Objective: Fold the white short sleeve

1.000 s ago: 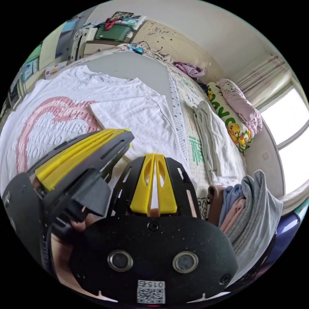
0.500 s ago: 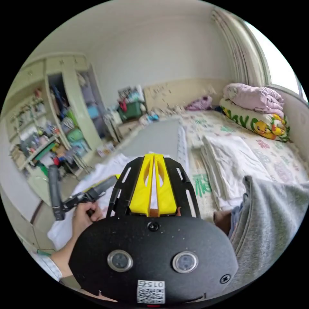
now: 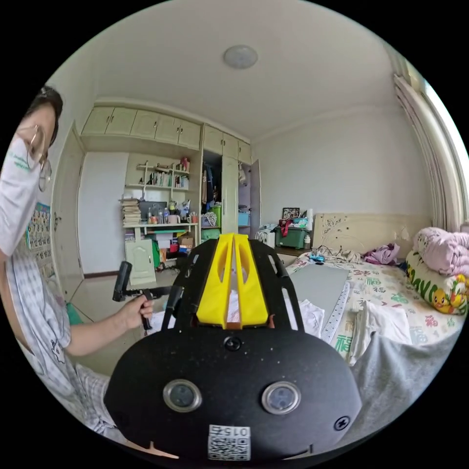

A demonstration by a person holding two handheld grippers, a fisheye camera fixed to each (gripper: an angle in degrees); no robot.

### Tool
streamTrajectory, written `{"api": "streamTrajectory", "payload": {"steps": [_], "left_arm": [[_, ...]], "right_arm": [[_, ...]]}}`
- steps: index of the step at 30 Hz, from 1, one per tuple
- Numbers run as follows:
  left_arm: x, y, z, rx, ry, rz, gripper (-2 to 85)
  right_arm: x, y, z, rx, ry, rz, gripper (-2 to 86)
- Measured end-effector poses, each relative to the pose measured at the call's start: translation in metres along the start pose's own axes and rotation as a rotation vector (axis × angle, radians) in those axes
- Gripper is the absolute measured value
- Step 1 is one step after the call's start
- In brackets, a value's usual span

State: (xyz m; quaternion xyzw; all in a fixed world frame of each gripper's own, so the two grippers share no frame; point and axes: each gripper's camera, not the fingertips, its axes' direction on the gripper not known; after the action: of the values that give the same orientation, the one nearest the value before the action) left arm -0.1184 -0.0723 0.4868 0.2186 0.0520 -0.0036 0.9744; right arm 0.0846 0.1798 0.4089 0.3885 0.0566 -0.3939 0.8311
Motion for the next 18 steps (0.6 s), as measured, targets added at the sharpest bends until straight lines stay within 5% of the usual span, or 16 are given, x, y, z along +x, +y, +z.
{"api": "streamTrajectory", "payload": {"steps": [8,18], "left_arm": [[-0.045,0.039,-0.144,0.227,-0.097,-0.019,1.5],[-0.081,0.006,-0.180,0.377,-0.115,-0.031,8.3]], "right_arm": [[-0.121,0.021,0.010,-0.138,0.079,-0.194,6.9],[-0.135,0.053,0.110,-0.243,0.029,-0.132,5.0]]}}
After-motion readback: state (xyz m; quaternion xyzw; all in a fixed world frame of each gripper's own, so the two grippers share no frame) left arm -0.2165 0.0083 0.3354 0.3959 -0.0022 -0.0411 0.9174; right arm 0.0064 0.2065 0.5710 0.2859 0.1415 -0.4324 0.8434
